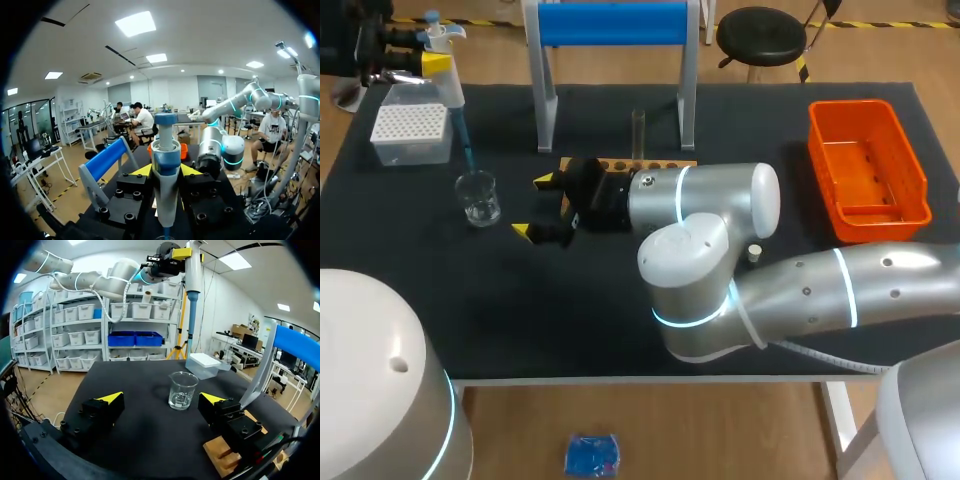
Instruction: Invert the test tube, pick up the pipette, mount the tip to pipette, aspirate from beaker and dispense into the tube, eject the tip, return the pipette, and cap with the stopper.
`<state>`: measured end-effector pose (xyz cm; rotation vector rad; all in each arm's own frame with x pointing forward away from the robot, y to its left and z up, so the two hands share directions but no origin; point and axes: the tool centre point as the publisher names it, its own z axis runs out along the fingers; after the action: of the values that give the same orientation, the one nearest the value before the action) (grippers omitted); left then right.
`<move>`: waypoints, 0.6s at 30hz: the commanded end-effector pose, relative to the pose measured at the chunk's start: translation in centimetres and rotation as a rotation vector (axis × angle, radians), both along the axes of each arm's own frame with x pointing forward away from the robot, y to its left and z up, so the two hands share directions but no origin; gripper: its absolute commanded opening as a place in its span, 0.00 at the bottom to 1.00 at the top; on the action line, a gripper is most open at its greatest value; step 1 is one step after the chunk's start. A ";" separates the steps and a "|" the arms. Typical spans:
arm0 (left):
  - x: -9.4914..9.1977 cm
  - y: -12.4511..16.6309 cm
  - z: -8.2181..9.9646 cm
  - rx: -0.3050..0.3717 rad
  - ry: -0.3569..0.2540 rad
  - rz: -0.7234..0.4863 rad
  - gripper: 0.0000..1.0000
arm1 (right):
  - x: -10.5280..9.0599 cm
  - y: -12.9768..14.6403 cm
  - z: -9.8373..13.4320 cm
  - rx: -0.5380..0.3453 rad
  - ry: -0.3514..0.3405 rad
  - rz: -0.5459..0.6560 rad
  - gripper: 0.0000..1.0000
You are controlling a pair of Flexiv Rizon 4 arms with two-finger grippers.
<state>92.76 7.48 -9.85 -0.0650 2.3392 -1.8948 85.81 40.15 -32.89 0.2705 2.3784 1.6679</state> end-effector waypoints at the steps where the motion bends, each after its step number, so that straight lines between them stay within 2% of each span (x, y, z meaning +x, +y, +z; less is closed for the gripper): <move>1: 0.1 0.1 0.0 -0.001 -0.001 -0.003 0.00 | 0.0 -0.2 0.1 -0.002 0.002 0.004 1.00; 7: 0.1 0.1 0.0 -0.001 -0.001 -0.003 0.00 | 0.0 -0.2 0.1 -0.002 0.002 0.004 1.00; 18: 0.4 0.5 -2.5 -0.037 -0.010 0.001 0.00 | 0.0 -0.2 0.1 -0.002 0.002 0.004 1.00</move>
<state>92.82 7.82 -11.66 -0.0697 2.3027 -1.9195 85.85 40.09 -32.88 0.2689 2.3798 1.6687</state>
